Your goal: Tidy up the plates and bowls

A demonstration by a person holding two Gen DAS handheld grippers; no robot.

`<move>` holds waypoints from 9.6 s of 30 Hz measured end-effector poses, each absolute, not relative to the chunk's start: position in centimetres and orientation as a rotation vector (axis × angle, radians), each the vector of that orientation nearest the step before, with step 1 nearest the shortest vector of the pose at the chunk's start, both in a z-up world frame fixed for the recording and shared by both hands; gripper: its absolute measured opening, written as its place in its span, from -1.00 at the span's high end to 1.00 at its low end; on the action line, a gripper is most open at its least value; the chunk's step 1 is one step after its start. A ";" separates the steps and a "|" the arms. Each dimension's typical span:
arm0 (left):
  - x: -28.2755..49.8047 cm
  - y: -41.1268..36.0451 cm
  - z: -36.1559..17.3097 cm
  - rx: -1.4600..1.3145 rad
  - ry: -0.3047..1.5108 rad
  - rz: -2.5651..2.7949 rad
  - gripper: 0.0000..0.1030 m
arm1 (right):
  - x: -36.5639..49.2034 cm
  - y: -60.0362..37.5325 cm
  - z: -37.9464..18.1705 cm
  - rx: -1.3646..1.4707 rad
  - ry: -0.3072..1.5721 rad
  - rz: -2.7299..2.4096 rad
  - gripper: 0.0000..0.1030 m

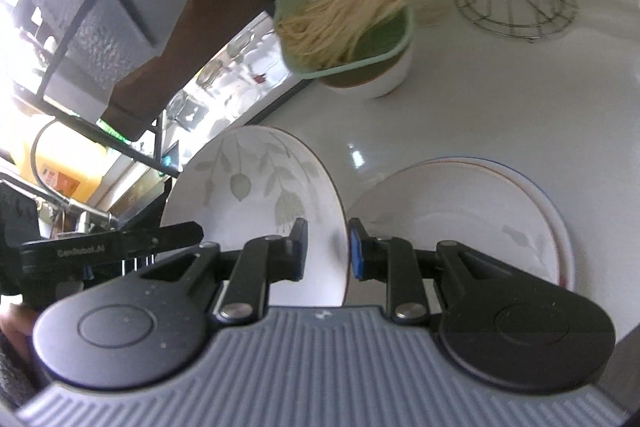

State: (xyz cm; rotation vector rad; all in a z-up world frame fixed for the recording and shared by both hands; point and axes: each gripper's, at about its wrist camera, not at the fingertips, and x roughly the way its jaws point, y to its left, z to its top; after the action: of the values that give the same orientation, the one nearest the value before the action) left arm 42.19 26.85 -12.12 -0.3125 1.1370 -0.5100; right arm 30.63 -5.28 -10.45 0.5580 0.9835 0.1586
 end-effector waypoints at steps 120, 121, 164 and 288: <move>28.8 4.6 -5.2 -0.195 0.877 -0.192 0.22 | 22.3 -19.5 -4.9 0.172 0.698 0.363 0.54; 28.3 4.2 -4.8 -0.192 0.874 -0.188 0.22 | 21.9 -19.8 -4.6 0.174 0.689 0.363 0.54; 26.3 0.3 -7.3 -0.120 0.919 -0.420 0.22 | 14.7 -23.8 -6.1 0.247 0.658 0.007 0.53; 30.9 -4.3 -1.9 -0.090 0.845 -0.575 0.14 | 17.2 -26.5 -2.5 0.316 0.553 -0.048 0.06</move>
State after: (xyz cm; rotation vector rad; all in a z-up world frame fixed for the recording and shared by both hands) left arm 30.88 -4.26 -1.87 -0.0902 0.8453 -0.5746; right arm 17.21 -26.47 -2.50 0.3159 0.5527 -0.0476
